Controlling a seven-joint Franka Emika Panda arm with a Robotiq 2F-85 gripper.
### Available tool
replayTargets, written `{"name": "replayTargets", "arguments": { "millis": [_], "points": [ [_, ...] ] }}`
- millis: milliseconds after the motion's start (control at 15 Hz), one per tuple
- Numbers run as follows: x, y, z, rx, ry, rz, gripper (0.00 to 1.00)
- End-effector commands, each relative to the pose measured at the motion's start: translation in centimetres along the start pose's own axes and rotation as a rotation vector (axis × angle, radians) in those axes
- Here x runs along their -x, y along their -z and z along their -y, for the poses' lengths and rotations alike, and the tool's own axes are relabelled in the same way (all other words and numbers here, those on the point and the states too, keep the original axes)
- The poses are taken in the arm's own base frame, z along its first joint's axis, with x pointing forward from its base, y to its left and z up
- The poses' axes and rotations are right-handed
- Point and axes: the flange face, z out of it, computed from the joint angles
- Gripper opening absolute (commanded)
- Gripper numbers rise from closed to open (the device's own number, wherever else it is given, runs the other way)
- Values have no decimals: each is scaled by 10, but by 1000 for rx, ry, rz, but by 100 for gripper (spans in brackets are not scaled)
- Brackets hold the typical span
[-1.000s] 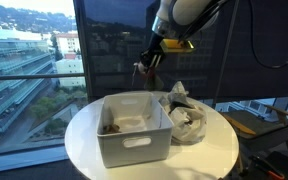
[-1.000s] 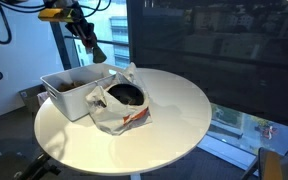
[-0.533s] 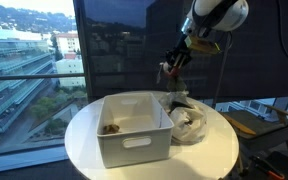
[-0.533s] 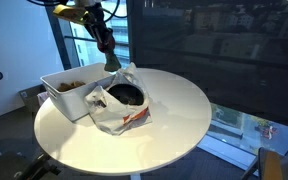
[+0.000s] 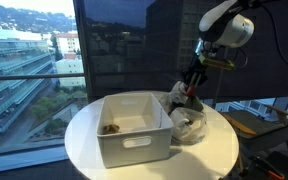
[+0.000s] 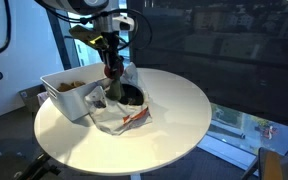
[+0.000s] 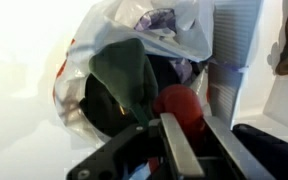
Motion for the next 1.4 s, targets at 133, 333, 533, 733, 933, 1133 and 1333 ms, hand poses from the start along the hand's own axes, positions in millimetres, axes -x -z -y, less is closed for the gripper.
{"name": "replayTargets", "arguments": {
  "millis": [133,333,533,733,933,1133,1333],
  "points": [
    [-5,-56,-22,-24,15,181,8],
    [-13,-89,-21,-4,88,185,7],
    [-21,-99,-6,30,197,110,8],
    [-27,-94,12,49,296,14,8],
    [-37,-100,12,57,328,-14,8],
    [-45,-120,-5,107,335,13,8],
    [-49,-133,-13,156,360,23,43]
  ]
}}
